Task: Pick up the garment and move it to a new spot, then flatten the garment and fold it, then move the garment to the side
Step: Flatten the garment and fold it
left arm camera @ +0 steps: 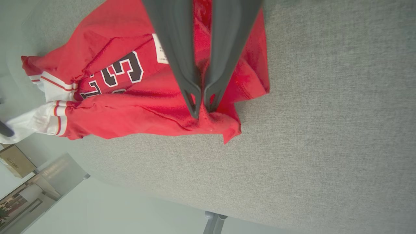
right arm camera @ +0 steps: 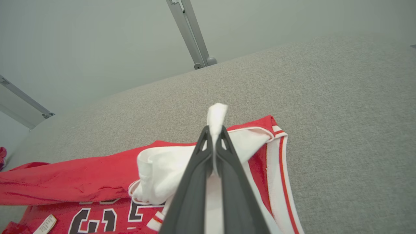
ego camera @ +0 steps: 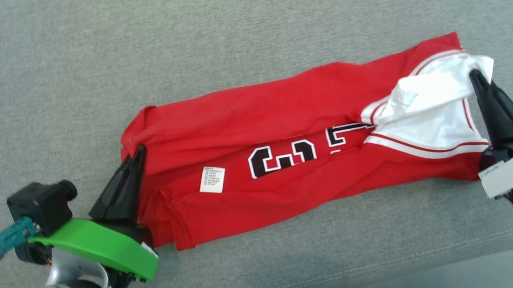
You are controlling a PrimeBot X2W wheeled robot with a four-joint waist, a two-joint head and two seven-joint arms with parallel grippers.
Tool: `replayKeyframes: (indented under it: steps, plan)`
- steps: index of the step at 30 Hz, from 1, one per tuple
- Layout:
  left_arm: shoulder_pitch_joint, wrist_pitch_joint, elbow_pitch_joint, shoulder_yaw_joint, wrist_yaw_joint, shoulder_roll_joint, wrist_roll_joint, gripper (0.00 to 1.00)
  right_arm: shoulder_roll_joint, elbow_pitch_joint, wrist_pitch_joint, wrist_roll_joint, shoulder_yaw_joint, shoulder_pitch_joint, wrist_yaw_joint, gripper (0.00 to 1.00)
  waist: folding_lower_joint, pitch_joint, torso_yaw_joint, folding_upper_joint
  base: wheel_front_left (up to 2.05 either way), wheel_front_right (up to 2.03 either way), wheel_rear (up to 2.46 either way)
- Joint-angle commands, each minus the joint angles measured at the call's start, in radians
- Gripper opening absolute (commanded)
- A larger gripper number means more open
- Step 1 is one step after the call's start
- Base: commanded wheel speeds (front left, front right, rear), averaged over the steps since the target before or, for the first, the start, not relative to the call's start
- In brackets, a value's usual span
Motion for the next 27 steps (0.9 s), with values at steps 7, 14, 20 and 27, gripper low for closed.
replayKeyframes:
  steps: [7,14,20,27]
  plan:
    - [0.087,-0.020,0.002,-0.007,0.015,-0.001,-0.020,0.00,0.027,0.032,0.006,-0.019,-0.002,0.069,0.000,0.00,0.0001,-0.048,-0.047,0.0000,0.00,0.00,0.00]
    - [0.133,-0.034,0.052,-0.036,0.011,-0.019,-0.023,0.00,0.005,0.159,-0.026,-0.046,0.080,0.034,0.000,0.00,0.0001,-0.061,-0.033,0.0000,0.00,0.00,0.00]
    - [0.152,-0.058,0.086,-0.044,0.005,-0.033,-0.023,0.00,-0.014,0.222,-0.047,-0.038,0.102,0.031,0.000,0.00,0.0001,-0.078,-0.018,0.0000,0.00,0.00,0.00]
    - [0.194,-0.095,0.148,-0.047,0.013,-0.049,-0.022,1.00,-0.038,0.249,-0.046,-0.046,0.119,0.061,0.000,0.40,0.0001,-0.100,-0.018,0.0000,0.00,0.00,0.00]
